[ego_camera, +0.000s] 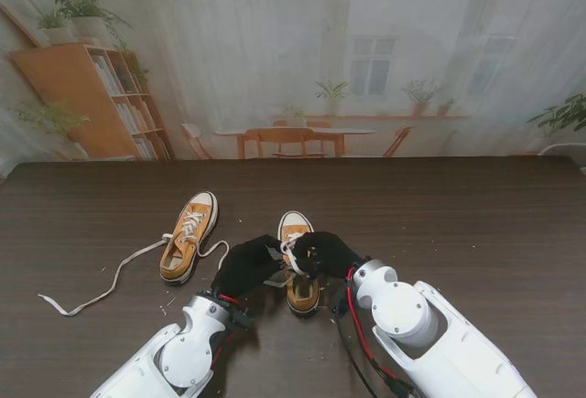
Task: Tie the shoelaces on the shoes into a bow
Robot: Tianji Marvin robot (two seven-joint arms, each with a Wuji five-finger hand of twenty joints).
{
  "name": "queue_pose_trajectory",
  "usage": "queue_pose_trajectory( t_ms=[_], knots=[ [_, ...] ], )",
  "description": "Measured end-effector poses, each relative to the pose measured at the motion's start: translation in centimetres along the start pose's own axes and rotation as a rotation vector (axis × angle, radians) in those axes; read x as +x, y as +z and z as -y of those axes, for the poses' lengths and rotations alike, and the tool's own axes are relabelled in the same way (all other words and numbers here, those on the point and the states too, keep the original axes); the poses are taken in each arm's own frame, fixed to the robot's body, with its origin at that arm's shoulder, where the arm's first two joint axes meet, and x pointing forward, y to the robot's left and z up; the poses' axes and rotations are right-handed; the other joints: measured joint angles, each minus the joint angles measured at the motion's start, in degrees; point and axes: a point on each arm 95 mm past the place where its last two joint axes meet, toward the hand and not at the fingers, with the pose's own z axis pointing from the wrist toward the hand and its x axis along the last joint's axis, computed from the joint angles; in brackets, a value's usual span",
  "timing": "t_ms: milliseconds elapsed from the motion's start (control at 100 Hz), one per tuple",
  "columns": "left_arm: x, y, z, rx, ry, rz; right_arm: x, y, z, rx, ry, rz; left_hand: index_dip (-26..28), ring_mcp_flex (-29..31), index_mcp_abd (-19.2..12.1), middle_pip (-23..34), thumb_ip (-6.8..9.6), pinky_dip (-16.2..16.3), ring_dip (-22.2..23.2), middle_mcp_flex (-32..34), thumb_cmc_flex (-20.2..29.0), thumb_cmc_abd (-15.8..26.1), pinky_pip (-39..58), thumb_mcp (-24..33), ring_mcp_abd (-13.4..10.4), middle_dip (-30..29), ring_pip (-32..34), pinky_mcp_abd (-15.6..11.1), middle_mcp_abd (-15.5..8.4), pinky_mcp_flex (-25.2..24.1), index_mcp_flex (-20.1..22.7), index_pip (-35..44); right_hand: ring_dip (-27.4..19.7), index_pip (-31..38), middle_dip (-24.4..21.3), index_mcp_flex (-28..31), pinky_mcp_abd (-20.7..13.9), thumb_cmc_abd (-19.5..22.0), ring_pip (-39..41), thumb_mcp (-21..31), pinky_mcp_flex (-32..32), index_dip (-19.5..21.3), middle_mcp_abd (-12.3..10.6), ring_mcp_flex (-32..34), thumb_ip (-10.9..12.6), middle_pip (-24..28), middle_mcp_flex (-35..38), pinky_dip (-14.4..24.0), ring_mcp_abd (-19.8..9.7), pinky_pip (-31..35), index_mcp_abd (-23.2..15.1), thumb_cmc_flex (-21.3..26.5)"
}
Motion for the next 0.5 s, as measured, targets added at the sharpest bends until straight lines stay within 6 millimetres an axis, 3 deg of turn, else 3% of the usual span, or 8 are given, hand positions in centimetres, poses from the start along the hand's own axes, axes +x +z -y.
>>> queue_pose_trajectory(
  t_ms=[80, 210, 310, 400, 500],
  knots=[
    [0.03, 0.08, -0.12, -0.004, -0.022, -0.011, 0.03, 0.0, -0.01, 0.0, 0.0, -0.001, -0.59, 0.0, -0.01, -0.6, 0.0, 0.0, 0.0, 0.17, 0.0, 0.0, -0.01, 0.17, 0.0, 0.0, 0.0, 0.0, 0.0, 0.0, 0.11, -6.24, 0.0, 0.0, 0.0, 0.0, 0.0, 0.0, 0.0, 0.0, 0.0, 0.0, 0.0, 0.0, 0.0, 0.0, 0.0, 0.0, 0.0, 0.0, -0.15, 0.0],
    [0.12, 0.26, -0.22, 0.001, -0.036, -0.007, 0.06, 0.0, -0.04, 0.001, 0.0, -0.002, -4.71, -0.01, -0.01, -0.68, 0.65, 0.03, 0.0, 0.47, -3.91, 2.44, -0.05, 4.03, 0.08, 0.0, 0.0, 0.0, 0.0, 0.0, 0.92, -24.26, 0.0, 0.0, 0.0, 0.0, 0.0, 0.0, 0.0, 0.0, 0.0, 0.0, 0.0, 0.0, -0.01, 0.0, 0.0, 0.0, 0.01, 0.0, -0.16, 0.0],
    [0.15, 0.37, -0.31, 0.001, -0.035, -0.01, 0.07, -0.01, -0.03, 0.003, 0.0, -0.002, -9.31, -0.01, -0.01, -0.69, 0.68, 0.1, 0.0, 0.47, -3.67, 2.98, -0.2, 4.06, 0.54, 0.0, 0.0, 0.0, 0.0, -0.01, 4.44, -34.59, 0.0, 0.0, 0.0, 0.0, 0.0, 0.0, 0.0, 0.0, 0.0, 0.0, 0.0, 0.0, -0.01, 0.0, 0.0, 0.0, 0.01, 0.0, -0.17, 0.0],
    [0.16, 0.4, -0.35, 0.006, -0.036, -0.01, 0.07, -0.02, -0.02, 0.005, 0.0, -0.002, -12.34, -0.01, 0.0, -0.69, 1.23, 0.44, 0.0, 0.48, -4.01, 3.46, -0.43, 4.14, 0.6, -0.07, 0.0, 0.0, 0.02, -0.01, 6.7, -40.55, 0.0, 0.0, 0.0, 0.0, 0.0, 0.01, 0.0, 0.0, 0.0, 0.0, 0.0, 0.0, -0.01, 0.0, 0.0, 0.0, 0.01, 0.0, -0.16, -0.01],
    [0.19, 0.4, -0.37, 0.02, -0.035, -0.01, 0.07, -0.03, -0.01, 0.006, 0.0, -0.001, -13.08, -0.01, 0.17, -0.7, 1.23, 0.59, 0.0, 0.48, -4.51, 3.58, -0.57, 4.15, 0.62, -0.14, 0.0, 0.01, 0.03, -0.02, 7.33, -41.84, 0.0, 0.0, 0.0, 0.0, 0.0, 0.01, 0.0, 0.0, 0.0, 0.0, 0.0, 0.0, -0.01, 0.0, 0.0, 0.0, 0.01, 0.0, -0.18, -0.01]
  ],
)
